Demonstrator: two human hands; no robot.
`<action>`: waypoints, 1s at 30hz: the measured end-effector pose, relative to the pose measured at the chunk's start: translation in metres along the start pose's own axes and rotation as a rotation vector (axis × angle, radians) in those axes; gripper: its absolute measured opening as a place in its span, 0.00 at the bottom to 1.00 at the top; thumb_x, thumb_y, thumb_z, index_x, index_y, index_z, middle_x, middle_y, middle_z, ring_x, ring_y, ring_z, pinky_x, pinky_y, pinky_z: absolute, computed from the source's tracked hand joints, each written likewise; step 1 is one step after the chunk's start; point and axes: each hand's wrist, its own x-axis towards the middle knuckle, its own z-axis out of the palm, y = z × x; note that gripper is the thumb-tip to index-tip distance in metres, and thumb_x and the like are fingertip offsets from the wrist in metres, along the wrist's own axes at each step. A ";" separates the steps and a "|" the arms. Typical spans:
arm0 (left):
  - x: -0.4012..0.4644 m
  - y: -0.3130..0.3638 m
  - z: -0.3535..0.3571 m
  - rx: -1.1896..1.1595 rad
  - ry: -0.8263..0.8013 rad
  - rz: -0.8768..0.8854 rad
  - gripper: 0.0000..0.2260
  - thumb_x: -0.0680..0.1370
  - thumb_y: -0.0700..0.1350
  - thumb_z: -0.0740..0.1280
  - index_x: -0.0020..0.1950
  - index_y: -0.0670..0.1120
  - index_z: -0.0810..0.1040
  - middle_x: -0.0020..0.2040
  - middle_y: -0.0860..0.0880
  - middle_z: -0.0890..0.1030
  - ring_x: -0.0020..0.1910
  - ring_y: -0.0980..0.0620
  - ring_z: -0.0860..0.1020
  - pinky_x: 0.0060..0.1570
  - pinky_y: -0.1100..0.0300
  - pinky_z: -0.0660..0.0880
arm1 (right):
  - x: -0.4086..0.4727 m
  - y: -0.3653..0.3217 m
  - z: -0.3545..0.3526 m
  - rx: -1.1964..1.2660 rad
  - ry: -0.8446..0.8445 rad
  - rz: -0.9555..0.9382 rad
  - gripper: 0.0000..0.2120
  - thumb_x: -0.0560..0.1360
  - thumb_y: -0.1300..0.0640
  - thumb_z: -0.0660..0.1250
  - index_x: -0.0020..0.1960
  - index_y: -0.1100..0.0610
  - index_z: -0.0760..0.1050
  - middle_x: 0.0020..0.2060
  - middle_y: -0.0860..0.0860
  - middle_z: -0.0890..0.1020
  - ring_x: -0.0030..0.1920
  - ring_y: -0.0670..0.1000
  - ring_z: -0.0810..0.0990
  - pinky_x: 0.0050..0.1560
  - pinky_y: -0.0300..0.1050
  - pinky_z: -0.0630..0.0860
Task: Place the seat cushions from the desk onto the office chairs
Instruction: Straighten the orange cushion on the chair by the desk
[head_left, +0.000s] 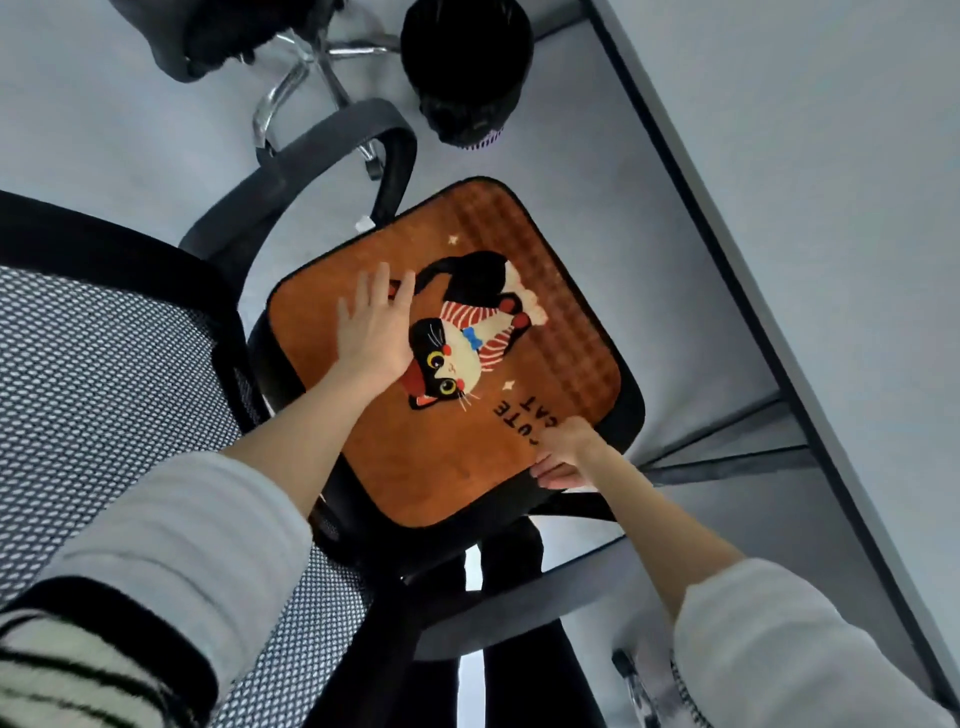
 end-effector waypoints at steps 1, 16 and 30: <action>-0.004 -0.002 0.010 -0.018 -0.068 -0.022 0.35 0.76 0.40 0.65 0.77 0.49 0.48 0.77 0.42 0.47 0.76 0.40 0.47 0.73 0.41 0.53 | 0.004 -0.004 -0.008 0.006 0.082 -0.038 0.15 0.78 0.55 0.57 0.48 0.66 0.76 0.47 0.61 0.83 0.36 0.55 0.81 0.41 0.46 0.80; -0.074 0.045 0.125 -0.130 -0.243 0.089 0.29 0.74 0.57 0.67 0.69 0.46 0.64 0.77 0.42 0.46 0.76 0.39 0.43 0.69 0.35 0.57 | 0.079 -0.060 -0.064 -0.598 0.659 -0.515 0.23 0.78 0.59 0.54 0.72 0.60 0.59 0.67 0.63 0.66 0.67 0.62 0.66 0.65 0.55 0.66; -0.105 0.067 0.153 0.056 -0.379 0.116 0.25 0.72 0.55 0.69 0.61 0.45 0.65 0.74 0.40 0.31 0.74 0.35 0.35 0.65 0.30 0.59 | 0.065 -0.028 -0.065 -0.411 0.568 -0.625 0.26 0.78 0.59 0.56 0.75 0.50 0.56 0.63 0.58 0.70 0.59 0.60 0.73 0.61 0.51 0.69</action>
